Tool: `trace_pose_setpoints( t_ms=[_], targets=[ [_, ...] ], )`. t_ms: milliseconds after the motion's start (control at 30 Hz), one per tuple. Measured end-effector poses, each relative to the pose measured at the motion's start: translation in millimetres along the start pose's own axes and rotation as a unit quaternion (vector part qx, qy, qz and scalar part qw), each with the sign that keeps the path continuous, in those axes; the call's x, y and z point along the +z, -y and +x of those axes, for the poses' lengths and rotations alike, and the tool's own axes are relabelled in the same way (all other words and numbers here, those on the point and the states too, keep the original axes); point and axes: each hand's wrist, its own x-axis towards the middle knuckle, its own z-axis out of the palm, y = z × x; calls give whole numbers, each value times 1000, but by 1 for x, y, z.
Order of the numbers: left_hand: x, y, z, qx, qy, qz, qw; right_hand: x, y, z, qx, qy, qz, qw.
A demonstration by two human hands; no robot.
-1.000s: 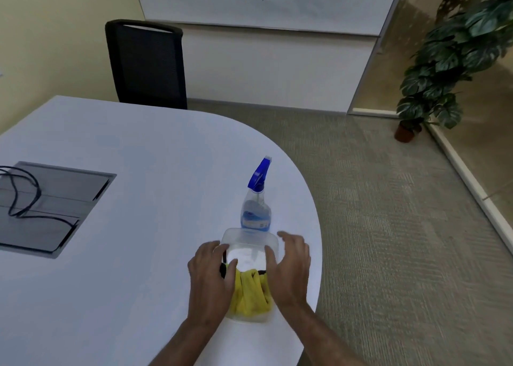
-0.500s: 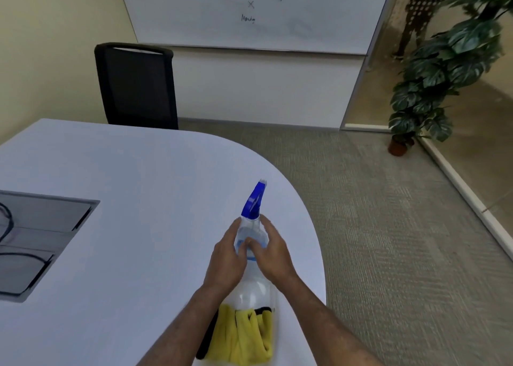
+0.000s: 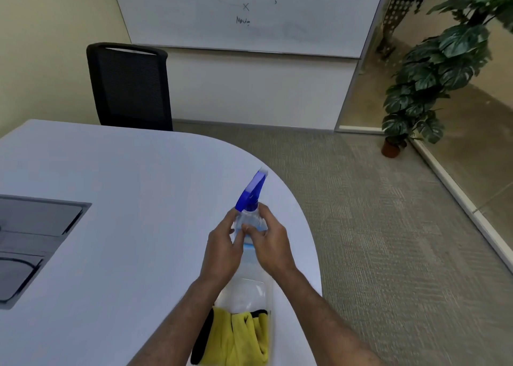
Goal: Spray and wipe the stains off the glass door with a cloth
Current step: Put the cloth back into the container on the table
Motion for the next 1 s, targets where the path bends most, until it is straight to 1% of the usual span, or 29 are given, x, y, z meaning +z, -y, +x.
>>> trace_pose_setpoints(
  t_ms=[133, 233, 333, 433, 667, 800, 900, 1000],
  targets=[
    [-18, -25, -8, 35, -7, -27, 999, -11, 35, -12, -31, -4, 11, 999],
    [-33, -44, -21, 42, -18, -40, 998, -18, 60, -26, -48, 5, 18, 999],
    [-47, -56, -37, 46, -33, -50, 997, -18, 77, -45, -47, 21, 33, 998],
    [-64, -60, -53, 51, -31, -69, 996, -16, 84, -60, -41, 37, 49, 997],
    [-79, -38, -72, 18, 23, -76, 997, -10, 60, -79, -9, 68, 37, 997],
    [-70, -15, -74, -17, 43, -64, 997, 0, 32, -83, 12, 64, 30, 997],
    [-62, 0, -77, -46, 49, -58, 996, 6, 15, -86, 31, 60, 25, 997],
    [-55, 12, -80, -54, 47, -46, 996, 12, 4, -87, 50, 65, 31, 996]
  ],
)
